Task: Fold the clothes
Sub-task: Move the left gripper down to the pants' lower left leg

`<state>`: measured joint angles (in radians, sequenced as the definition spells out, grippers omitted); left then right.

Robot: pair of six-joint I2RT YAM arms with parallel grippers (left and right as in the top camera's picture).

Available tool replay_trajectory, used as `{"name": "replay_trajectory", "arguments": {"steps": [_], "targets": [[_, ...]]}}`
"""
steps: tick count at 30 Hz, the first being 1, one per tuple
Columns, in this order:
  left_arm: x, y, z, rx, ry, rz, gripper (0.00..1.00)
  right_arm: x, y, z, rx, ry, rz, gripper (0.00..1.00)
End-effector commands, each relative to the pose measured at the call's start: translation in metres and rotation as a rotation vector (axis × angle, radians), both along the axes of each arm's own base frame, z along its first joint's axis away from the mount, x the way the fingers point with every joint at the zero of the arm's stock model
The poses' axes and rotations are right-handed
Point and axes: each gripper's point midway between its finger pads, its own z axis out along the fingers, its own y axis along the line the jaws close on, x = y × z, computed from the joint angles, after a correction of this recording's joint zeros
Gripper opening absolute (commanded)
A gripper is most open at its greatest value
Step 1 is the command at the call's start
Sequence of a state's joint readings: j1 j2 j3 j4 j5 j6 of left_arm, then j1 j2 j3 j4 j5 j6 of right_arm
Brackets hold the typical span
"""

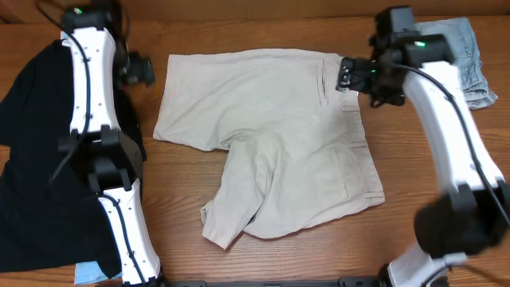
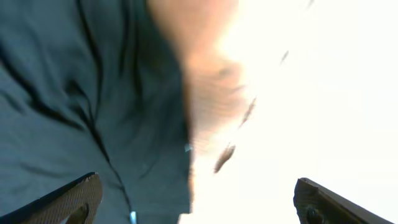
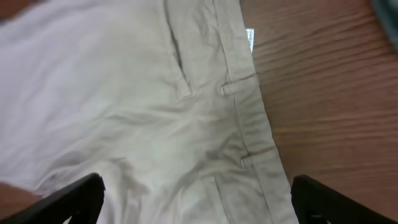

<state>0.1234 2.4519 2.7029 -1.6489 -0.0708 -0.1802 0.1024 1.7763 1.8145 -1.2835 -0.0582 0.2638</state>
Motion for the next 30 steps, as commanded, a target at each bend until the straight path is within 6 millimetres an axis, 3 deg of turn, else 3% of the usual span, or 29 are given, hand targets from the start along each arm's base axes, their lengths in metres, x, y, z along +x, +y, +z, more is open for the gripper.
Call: {"name": "replay_trajectory", "arguments": {"steps": [1, 4, 10, 11, 15, 19, 23, 30], "targets": [[0.011, -0.033, 0.083, -0.110, -0.255, -0.086, 1.00, -0.030, -0.001, 0.080, 0.028, -0.182, 0.013, 0.99], [0.006, -0.055, 0.141, -0.153, -0.423, -0.167, 1.00, -0.065, -0.004, 0.110, 0.036, -0.232, 0.008, 0.97], [-0.027, -0.082, 0.210, -0.122, -0.571, -0.266, 1.00, -0.125, -0.011, 0.148, 0.064, -0.308, -0.034, 0.93], [-0.040, -0.094, 0.225, -0.116, -0.597, -0.294, 1.00, -0.145, -0.014, 0.154, 0.067, -0.316, -0.048, 0.90], [-0.070, -0.115, 0.237, -0.109, -0.576, -0.336, 1.00, -0.176, -0.020, 0.158, 0.076, -0.323, -0.093, 0.90], [-0.112, -0.116, 0.227, -0.019, -0.477, -0.290, 1.00, -0.194, -0.022, 0.158, 0.094, -0.349, -0.115, 0.91], [-0.157, -0.133, 0.197, -0.026, -0.345, -0.319, 1.00, -0.196, -0.022, 0.152, 0.093, -0.346, -0.115, 0.91], [-0.234, -0.165, 0.103, -0.046, -0.013, -0.322, 1.00, -0.180, -0.021, 0.132, 0.090, -0.311, -0.117, 0.96]]}}
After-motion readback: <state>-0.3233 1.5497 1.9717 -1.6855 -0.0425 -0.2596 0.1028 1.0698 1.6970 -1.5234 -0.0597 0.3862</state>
